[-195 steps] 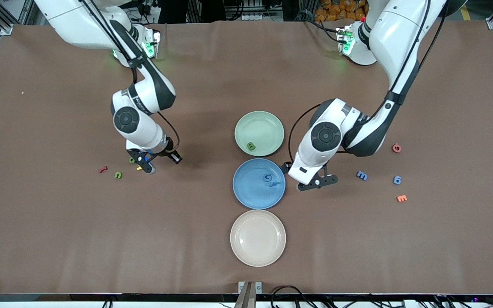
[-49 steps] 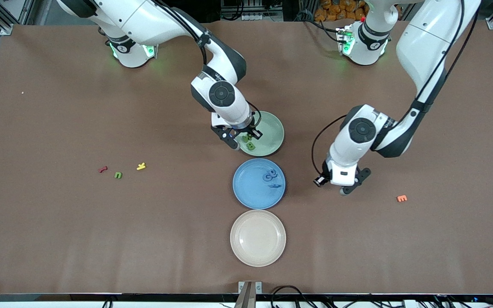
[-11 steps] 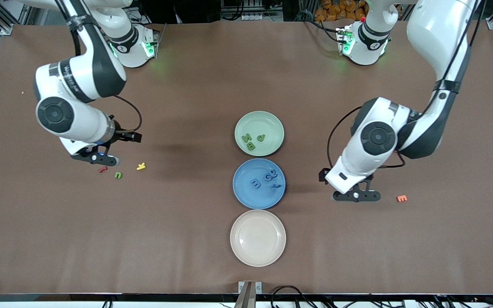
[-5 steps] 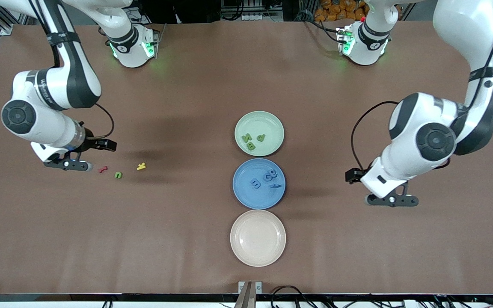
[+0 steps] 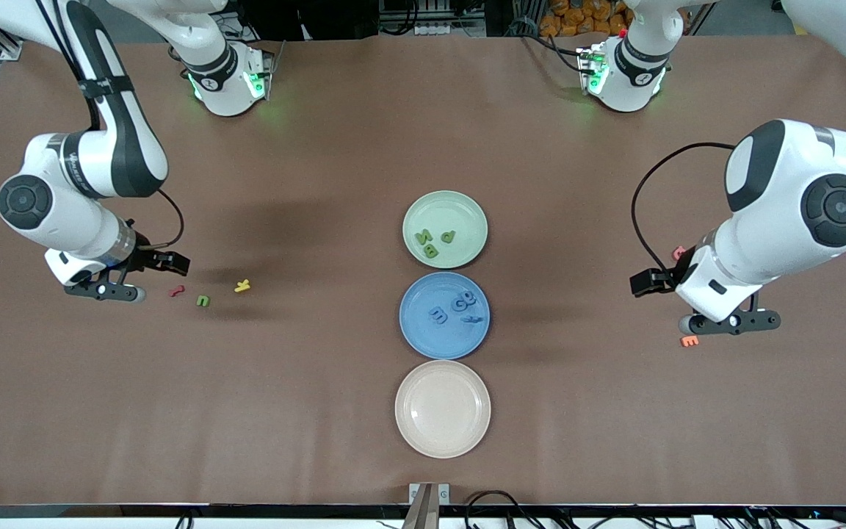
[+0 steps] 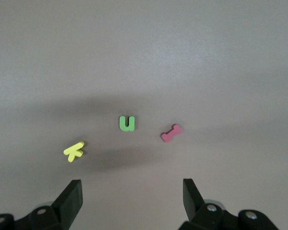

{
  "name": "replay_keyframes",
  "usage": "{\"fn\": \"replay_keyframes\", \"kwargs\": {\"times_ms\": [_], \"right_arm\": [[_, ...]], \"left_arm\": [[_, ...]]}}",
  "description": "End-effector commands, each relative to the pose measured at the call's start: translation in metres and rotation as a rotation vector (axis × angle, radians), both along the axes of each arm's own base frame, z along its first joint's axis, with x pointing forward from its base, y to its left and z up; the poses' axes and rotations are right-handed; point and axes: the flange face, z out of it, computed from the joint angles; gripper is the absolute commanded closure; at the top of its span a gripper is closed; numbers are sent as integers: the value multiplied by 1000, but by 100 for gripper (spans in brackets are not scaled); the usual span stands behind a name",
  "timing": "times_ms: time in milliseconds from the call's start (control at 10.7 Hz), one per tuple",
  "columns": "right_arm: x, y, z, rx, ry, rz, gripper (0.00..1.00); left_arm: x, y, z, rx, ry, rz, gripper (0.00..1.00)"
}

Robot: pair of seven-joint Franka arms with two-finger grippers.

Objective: Sort letters by color into matching plates
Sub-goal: 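Withdraw both grippers from the plates back toward the letters, then grasp green u with the right gripper while the left gripper moves away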

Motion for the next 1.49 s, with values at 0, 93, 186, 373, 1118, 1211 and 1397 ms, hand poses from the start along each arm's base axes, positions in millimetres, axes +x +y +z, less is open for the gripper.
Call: {"fn": "replay_keyframes", "kwargs": {"times_ms": [0,93,186,373,1118,1211,1397], "right_arm": [[0,4,-28,3,-39,22,14],[-3,4,-38,6,-64,25,16],[-2,4,-44,8,-68,25,17],[1,5,-63,13,-81,15,20],[6,3,-104,23,-119,9,31],[6,1,-105,21,-118,7,32],[5,0,-114,16,-113,2,35]], "left_arm": [[-28,3,1,7,26,30,0],[-37,9,3,0,28,50,0],[-44,15,2,-14,19,67,0],[-51,7,7,-11,6,57,0],[-85,12,30,40,-18,28,0],[-83,18,33,35,-23,32,0],[-74,22,53,14,-61,43,0]]}}
